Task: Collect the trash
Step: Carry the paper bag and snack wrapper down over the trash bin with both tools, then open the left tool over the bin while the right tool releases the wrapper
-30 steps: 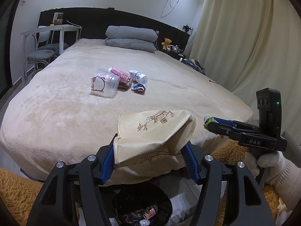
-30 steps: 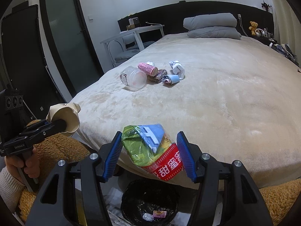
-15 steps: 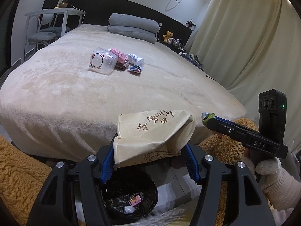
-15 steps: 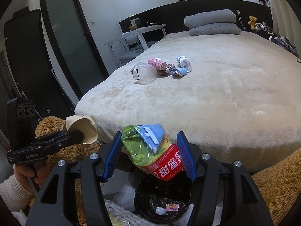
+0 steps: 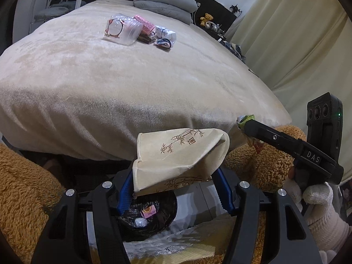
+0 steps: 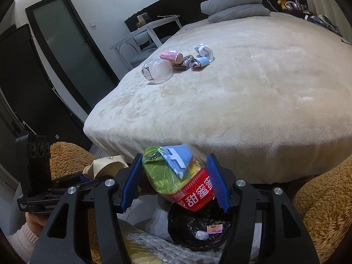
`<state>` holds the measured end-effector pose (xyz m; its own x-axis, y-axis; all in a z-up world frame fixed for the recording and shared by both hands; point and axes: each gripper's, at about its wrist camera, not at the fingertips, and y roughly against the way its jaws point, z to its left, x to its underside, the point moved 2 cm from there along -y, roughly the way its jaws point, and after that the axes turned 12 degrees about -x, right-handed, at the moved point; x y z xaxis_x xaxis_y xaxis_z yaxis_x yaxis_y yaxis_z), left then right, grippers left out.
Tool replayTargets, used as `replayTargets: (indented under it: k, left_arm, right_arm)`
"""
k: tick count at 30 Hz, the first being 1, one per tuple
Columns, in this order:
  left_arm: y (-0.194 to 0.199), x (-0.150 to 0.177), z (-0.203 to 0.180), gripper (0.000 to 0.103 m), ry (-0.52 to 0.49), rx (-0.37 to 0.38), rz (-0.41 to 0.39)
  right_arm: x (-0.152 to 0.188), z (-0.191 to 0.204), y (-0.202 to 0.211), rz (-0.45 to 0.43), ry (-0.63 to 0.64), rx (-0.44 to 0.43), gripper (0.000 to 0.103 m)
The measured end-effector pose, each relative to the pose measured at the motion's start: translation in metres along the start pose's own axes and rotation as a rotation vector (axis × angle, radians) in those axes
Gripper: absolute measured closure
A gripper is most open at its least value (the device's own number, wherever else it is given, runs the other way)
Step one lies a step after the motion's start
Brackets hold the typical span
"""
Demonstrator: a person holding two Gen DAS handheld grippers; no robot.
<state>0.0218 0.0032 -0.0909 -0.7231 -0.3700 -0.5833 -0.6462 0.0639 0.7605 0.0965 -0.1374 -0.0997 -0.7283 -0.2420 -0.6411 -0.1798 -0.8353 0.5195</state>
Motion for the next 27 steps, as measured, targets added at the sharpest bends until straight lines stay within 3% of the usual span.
replayTargets:
  k: [27]
  left_arm:
    - [-0.093,0.029,0.012,0.041,0.02,-0.143,0.43]
  right_arm:
    - [0.037,-0.069,-0.072,0.3,-0.351,0.042,0.043]
